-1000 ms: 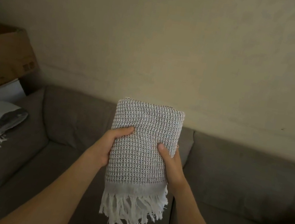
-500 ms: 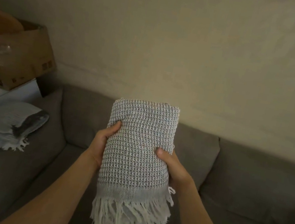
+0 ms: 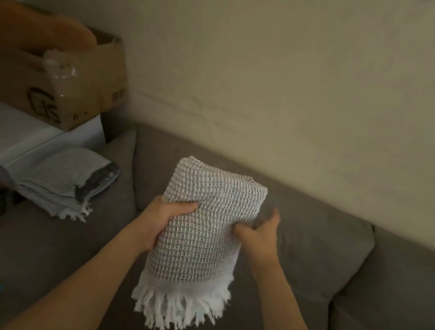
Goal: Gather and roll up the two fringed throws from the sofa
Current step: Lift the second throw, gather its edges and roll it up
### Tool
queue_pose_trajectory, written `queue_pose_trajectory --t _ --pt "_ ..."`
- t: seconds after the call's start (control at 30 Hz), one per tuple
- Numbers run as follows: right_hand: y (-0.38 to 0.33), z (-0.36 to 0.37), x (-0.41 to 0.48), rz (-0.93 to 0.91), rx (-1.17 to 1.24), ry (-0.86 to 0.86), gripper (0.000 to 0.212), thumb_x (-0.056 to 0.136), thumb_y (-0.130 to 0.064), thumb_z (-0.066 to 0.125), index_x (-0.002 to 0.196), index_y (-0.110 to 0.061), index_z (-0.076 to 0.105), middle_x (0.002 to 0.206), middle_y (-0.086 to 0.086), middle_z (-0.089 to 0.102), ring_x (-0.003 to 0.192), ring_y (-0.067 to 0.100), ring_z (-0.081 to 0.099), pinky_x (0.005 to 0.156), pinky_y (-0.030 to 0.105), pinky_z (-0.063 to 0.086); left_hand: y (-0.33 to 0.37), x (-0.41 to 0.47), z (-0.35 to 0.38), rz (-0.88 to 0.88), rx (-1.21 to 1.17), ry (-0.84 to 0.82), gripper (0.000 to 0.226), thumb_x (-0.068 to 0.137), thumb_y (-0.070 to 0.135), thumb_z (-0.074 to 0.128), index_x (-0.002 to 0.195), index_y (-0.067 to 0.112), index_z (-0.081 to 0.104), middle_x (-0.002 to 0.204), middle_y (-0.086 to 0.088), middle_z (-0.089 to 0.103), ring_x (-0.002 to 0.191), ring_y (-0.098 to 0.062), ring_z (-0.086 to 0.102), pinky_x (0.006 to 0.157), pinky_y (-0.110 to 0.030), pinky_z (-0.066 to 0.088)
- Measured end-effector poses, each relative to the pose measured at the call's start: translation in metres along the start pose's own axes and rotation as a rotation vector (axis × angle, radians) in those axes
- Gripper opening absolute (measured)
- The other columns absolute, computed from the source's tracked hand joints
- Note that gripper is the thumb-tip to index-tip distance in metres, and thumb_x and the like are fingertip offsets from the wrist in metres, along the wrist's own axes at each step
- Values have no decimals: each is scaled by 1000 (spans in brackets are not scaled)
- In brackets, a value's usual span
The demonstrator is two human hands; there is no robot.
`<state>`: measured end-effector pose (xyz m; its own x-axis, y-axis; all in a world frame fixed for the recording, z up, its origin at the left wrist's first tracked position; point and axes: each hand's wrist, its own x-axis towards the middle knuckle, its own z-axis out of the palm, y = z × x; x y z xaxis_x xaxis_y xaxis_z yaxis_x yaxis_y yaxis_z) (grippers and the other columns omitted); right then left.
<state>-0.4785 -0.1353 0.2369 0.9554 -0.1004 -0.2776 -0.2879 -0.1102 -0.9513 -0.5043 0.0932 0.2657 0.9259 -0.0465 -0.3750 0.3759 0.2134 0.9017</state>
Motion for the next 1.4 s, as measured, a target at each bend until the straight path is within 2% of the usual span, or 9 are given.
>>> queue_pose_trajectory --t 0.1,0.2,0.37,0.53,0.73,0.9,1.03,1.27,1.4 --pt "-22 28 -5 -434 -323 237 114 69 -11 70 165 -17 8 169 8 19 157 29 19 125 49 23 2 4 -1 80 201 67 33 84 16 87 115 15 79 111 -5 82 100 -22 80 97 -47 60" --pt "-44 42 3 -755 -459 -61 117 66 -19 71 164 -33 10 173 -4 14 161 18 9 129 50 15 6 6 -8 114 395 36 32 84 16 88 115 18 81 109 0 82 102 -17 79 99 -45 60" --pt "-52 46 40 -615 -674 -564 117 54 -64 94 152 -55 29 162 -23 34 161 19 7 125 66 10 22 12 -18 46 643 -53 30 85 -2 81 99 25 76 89 7 80 85 -3 76 86 -26 61" --pt "-45 59 62 -624 -806 -580 99 40 -69 92 123 -45 46 118 -26 61 120 7 58 117 57 32 19 28 -41 -44 630 -90 36 83 7 87 106 30 74 94 24 80 91 2 75 86 -23 57" --pt "-35 92 85 -649 -892 -593 76 53 -64 89 117 -36 59 108 -15 70 99 14 68 86 36 51 13 41 -87 -62 530 -21 35 84 24 89 114 36 74 107 20 80 99 -1 75 91 -28 55" --pt "-55 157 94 -706 -794 -535 50 67 -57 78 106 -36 55 96 -15 70 95 16 69 106 47 43 26 55 -139 -14 377 66 31 86 34 85 113 42 72 104 24 79 96 2 75 84 -23 54" --pt "-76 215 107 -629 -747 -510 47 63 -57 79 97 -40 52 89 -17 68 84 11 67 74 43 56 35 75 -202 -19 351 115 51 70 58 88 116 41 73 115 14 79 109 -11 75 99 -36 55" --pt "-91 316 139 -510 -777 -470 43 74 -61 74 102 -40 48 95 -14 67 87 15 65 80 48 56 51 107 -328 -166 593 -88 75 67 42 101 135 37 69 126 18 75 115 -4 71 100 -29 54" --pt "-93 370 151 -486 -928 -416 51 87 -75 58 119 -40 40 110 -2 69 98 31 68 82 51 56 56 126 -377 -157 596 11 56 69 39 99 120 41 74 110 22 79 105 -6 74 90 -29 56"
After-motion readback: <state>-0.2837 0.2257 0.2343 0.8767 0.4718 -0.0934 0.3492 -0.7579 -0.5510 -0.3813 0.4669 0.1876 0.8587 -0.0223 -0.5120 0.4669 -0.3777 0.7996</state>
